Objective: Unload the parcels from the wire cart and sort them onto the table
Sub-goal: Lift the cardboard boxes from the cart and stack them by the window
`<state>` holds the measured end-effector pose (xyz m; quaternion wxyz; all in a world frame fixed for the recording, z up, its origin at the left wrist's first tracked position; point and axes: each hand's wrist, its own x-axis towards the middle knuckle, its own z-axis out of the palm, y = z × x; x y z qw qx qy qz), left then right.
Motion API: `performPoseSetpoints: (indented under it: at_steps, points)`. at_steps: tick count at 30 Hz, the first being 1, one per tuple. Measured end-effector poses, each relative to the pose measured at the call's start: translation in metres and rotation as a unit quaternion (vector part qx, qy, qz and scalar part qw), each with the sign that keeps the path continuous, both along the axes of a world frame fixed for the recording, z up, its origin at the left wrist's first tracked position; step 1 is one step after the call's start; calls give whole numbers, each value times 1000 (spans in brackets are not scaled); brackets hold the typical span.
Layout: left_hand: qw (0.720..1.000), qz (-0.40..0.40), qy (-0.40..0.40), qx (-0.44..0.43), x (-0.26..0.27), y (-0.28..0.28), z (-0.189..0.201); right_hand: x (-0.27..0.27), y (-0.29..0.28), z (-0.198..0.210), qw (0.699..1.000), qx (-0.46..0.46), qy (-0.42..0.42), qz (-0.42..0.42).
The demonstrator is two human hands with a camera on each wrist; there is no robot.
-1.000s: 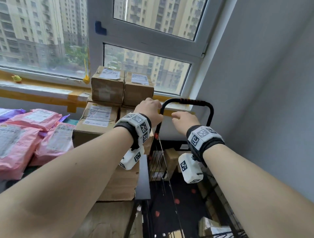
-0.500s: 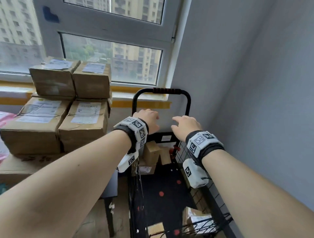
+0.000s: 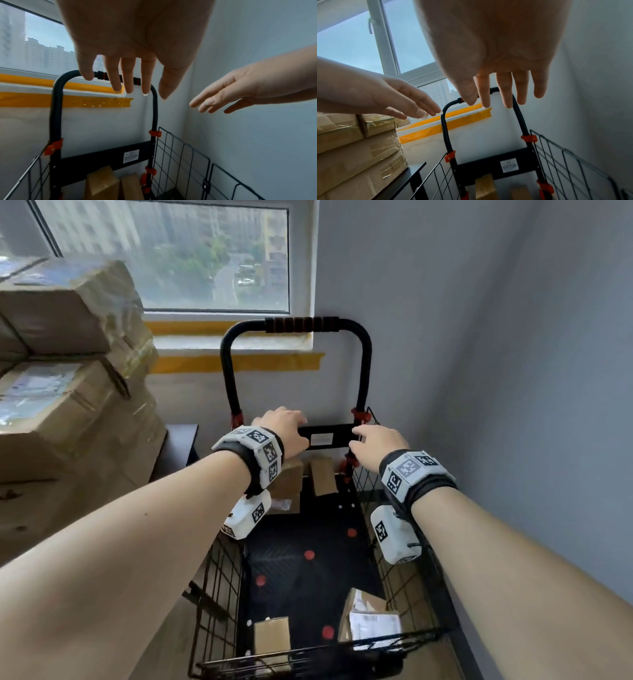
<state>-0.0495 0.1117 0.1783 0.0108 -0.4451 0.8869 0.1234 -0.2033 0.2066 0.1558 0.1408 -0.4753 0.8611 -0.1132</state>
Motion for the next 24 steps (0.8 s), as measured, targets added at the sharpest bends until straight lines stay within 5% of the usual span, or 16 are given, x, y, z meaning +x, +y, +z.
performPoseSetpoints:
  at_steps: [6,24]
  points:
    - [997,66,-9,26,-14,-38,-33,-22,-35,-45,998,25,-50,31]
    - [953,226,34,201,-36,-196,-221,-64,-181,-192,970,200,-133,43]
